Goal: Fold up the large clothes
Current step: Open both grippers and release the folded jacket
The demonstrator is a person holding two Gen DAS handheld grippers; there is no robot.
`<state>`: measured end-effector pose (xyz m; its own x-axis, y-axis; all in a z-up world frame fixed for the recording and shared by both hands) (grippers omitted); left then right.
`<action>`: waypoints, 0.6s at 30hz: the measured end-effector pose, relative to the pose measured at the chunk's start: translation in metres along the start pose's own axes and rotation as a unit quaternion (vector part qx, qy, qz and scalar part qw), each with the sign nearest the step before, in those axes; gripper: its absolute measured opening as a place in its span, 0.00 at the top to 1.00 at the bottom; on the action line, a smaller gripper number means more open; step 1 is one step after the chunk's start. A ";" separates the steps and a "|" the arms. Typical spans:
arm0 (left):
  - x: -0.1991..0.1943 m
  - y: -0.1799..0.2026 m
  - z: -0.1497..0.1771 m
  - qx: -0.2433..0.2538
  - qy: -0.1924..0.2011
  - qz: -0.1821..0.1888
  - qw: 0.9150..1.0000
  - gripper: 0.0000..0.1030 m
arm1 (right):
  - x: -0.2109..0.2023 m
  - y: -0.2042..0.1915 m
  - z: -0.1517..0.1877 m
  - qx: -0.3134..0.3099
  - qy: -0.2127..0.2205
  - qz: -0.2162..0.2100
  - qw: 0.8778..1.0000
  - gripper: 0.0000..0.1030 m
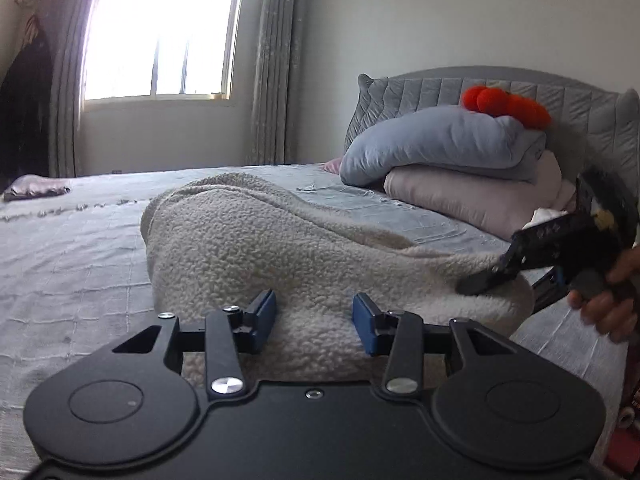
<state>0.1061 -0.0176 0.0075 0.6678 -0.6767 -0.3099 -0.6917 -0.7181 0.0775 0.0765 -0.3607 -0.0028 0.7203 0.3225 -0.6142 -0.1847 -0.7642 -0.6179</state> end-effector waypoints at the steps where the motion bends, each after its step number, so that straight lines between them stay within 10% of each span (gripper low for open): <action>1: 0.000 -0.001 -0.002 -0.007 0.001 -0.004 1.000 0.58 | -0.012 -0.007 0.000 -0.013 0.024 0.005 1.000 0.34; 8: -0.010 -0.014 -0.020 -0.065 0.029 -0.011 0.997 0.57 | -0.044 -0.086 0.025 -0.155 0.198 0.046 0.967 0.52; 18: 0.007 -0.012 -0.007 -0.044 0.012 -0.044 0.998 0.57 | 0.023 -0.094 0.044 -0.216 0.157 0.167 0.949 0.59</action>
<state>0.1204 -0.0148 0.0108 0.7318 -0.6133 -0.2974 -0.6038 -0.7857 0.1346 0.0811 -0.2569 0.0199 0.8455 -0.1089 -0.5227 -0.1952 -0.9743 -0.1128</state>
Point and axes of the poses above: each gripper's, at about its wrist camera, not at the fingertips, and x roughly the way its jaws point, y to its right, z to its underside, the point moved 1 cm from there along x, roughly the way its jaws point, and after that the axes turned 4 degrees about z, right-handed, at the moved point
